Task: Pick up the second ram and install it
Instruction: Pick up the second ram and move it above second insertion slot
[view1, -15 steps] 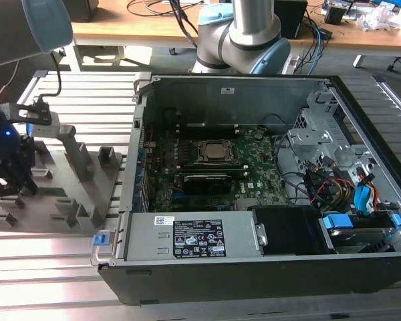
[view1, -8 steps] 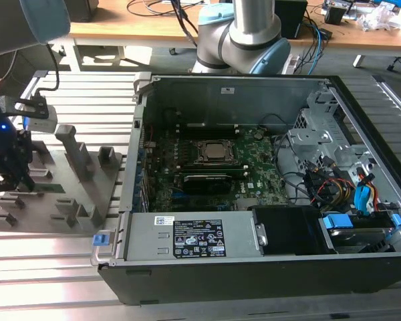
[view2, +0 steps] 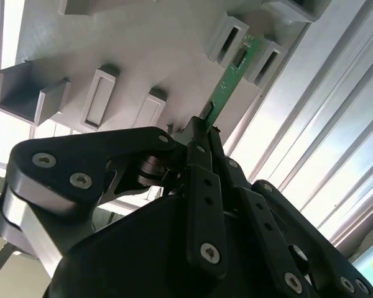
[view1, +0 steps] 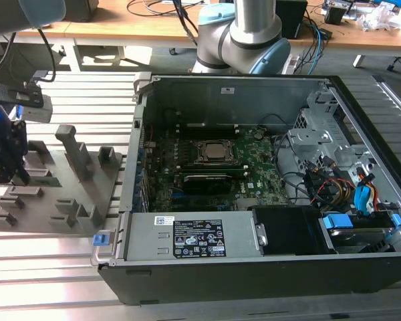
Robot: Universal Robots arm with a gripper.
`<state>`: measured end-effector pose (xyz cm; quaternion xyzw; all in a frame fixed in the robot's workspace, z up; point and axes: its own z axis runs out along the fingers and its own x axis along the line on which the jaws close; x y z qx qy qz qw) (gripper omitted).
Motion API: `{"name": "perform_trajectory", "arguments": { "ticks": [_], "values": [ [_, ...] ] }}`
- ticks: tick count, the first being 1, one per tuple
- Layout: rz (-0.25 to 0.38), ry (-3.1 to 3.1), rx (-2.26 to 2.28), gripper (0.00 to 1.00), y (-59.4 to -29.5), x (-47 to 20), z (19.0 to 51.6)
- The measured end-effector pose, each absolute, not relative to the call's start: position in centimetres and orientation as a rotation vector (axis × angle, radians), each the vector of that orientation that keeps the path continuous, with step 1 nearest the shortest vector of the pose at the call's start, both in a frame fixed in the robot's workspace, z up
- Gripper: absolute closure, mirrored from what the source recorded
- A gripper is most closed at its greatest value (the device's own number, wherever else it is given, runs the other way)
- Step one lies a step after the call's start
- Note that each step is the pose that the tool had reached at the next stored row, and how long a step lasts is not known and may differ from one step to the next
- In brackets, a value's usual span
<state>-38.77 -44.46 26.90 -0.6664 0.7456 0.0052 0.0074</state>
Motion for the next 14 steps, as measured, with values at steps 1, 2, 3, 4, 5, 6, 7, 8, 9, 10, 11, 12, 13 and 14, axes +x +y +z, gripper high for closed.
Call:
{"name": "perform_trajectory", "arguments": {
  "ticks": [1,2,3,4,5,6,7,8,9,10,11,12,13,14],
  "values": [
    [0.016,2.331,-2.084,0.86,-44.5,-38.8,27.3],
    [0.016,2.331,-2.084,0.86,-44.4,-38.8,27.5],
    [0.016,2.331,-2.084,0.86,-44.4,-38.8,27.8],
    [0.016,2.331,-2.084,0.86,-44.4,-38.8,28.2],
    [0.016,2.331,-2.084,0.86,-44.4,-38.8,28.6],
    [0.016,2.331,-2.084,0.86,-44.4,-38.8,28.8],
    [0.016,2.331,-2.084,0.86,-44.4,-38.8,29.0],
    [0.016,2.331,-2.084,0.86,-44.4,-38.8,29.2],
    [0.016,2.331,-2.084,0.86,-44.4,-38.8,29.6],
    [0.016,2.331,-2.084,0.86,-44.4,-38.8,29.9],
    [0.016,2.331,-2.084,0.86,-44.4,-38.8,30.1],
    [0.016,2.331,-2.084,0.86,-44.4,-38.8,30.5],
    [0.016,2.331,-2.084,0.86,-44.4,-38.8,30.8],
    [0.016,2.331,-2.084,0.86,-44.4,-38.8,31.0]
  ]
}}
